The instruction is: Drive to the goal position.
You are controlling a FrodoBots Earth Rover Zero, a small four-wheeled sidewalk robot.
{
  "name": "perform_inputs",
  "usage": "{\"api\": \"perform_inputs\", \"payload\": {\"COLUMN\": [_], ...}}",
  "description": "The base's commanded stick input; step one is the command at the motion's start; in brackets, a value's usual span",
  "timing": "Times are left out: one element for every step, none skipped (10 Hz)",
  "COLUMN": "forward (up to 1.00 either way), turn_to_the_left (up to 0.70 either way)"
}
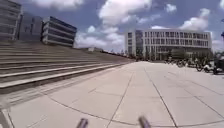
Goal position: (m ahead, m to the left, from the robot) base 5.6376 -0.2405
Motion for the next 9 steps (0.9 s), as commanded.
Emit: {"api": "perform_inputs", "payload": {"forward": [0.5,0.5,0.5,0.5,0.5,0.5,0.5,0.5,0.5], "turn_to_the_left": [0.0,-0.01,-0.36,-0.5,-0.5,-0.5,-0.5,0.0,0.0]}}
